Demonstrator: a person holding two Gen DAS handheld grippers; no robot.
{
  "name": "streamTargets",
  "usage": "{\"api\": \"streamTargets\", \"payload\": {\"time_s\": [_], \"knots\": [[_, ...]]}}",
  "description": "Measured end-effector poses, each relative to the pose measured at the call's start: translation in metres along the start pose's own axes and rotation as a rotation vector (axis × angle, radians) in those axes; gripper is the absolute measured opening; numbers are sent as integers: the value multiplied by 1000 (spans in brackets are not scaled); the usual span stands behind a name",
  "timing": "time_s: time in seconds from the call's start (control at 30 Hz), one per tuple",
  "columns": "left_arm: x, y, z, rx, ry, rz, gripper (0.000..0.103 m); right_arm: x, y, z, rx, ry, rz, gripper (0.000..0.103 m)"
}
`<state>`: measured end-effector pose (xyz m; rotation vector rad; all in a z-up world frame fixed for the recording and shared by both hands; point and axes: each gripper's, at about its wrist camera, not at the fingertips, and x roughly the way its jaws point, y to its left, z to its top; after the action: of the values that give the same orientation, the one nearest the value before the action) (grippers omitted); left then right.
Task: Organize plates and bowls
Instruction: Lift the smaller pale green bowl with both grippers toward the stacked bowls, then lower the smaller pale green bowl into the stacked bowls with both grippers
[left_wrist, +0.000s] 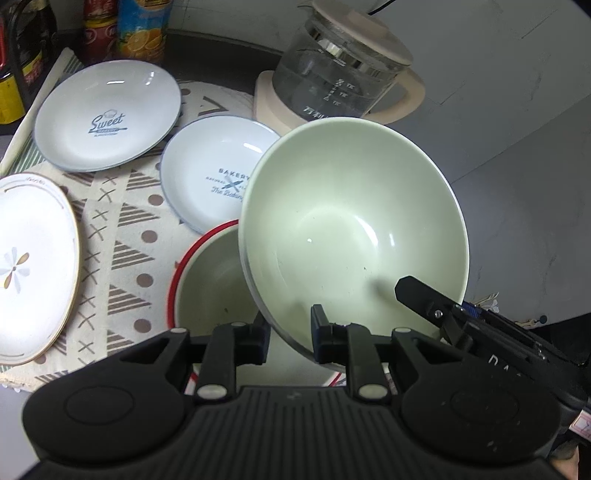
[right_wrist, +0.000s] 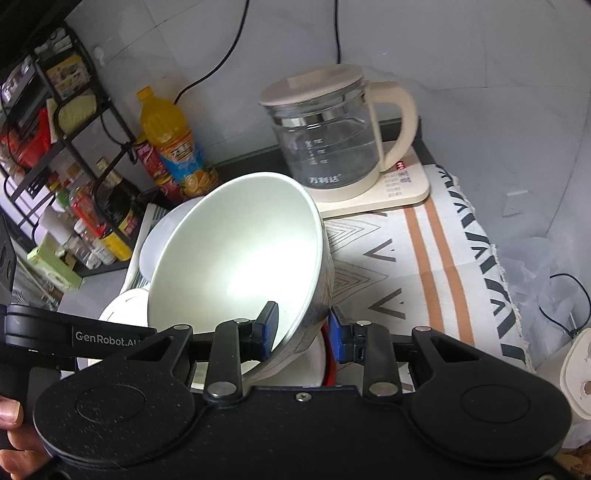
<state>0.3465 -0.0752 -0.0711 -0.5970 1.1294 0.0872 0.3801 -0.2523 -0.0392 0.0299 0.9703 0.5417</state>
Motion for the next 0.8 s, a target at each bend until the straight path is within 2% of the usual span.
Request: {"api": "streamTargets", "payload": {"time_s": [0.37,0.8], "knots": [[10,14,-12,-44,75,-3,23,15,-1,-7,11,66,29,26],[27,33,-24,-190,159,-30,23,37,-10,-12,62,130,39,18]]}}
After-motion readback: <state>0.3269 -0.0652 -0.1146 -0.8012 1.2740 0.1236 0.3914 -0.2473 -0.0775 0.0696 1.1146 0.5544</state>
